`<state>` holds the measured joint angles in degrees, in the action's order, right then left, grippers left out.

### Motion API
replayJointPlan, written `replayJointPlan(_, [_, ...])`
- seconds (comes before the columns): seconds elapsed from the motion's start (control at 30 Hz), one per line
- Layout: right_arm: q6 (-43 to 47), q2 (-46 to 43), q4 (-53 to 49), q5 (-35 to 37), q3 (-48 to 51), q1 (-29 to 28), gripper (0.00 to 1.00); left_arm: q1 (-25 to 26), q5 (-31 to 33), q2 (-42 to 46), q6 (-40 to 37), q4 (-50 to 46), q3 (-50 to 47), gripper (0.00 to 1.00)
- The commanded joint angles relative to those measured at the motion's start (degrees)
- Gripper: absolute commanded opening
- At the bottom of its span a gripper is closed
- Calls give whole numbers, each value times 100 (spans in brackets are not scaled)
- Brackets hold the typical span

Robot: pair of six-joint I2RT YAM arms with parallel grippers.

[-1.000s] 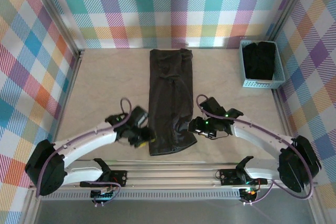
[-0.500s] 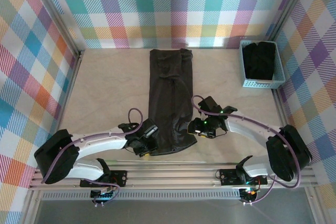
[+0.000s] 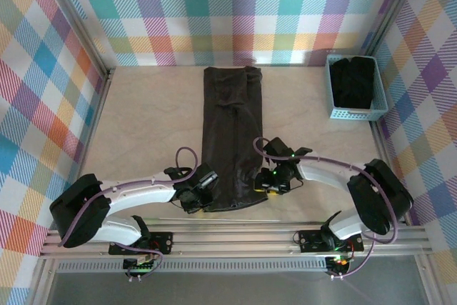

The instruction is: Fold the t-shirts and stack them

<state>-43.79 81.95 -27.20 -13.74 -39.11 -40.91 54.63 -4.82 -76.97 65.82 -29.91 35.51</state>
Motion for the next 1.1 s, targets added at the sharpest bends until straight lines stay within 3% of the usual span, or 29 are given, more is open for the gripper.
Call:
replayJointPlan(0.0, [-482,-172,45,-12,154,-259,44,101,82,-130,-11,990,-31,21])
replayJointPlan(0.2, [-782,36,-39,322,173,-401,33,100,68,-152,-53,1036,18,19])
replayJointPlan(0.43, [-1151,-288,-251,557,288,-468,1,100,151,158,-146,763,-26,5])
replayJointPlan(0.53, [-1299,-517,-534,559,288,-636,0,100,148,428,-200,556,-106,0])
replayJointPlan(0.8, [-1836,-601,-571,541,343,-1352,0,100,53,1311,-108,242,-560,0])
replayJointPlan(1.07, [-2078,-850,-632,680,404,-1394,0,98,-75,1648,1,400,-906,0])
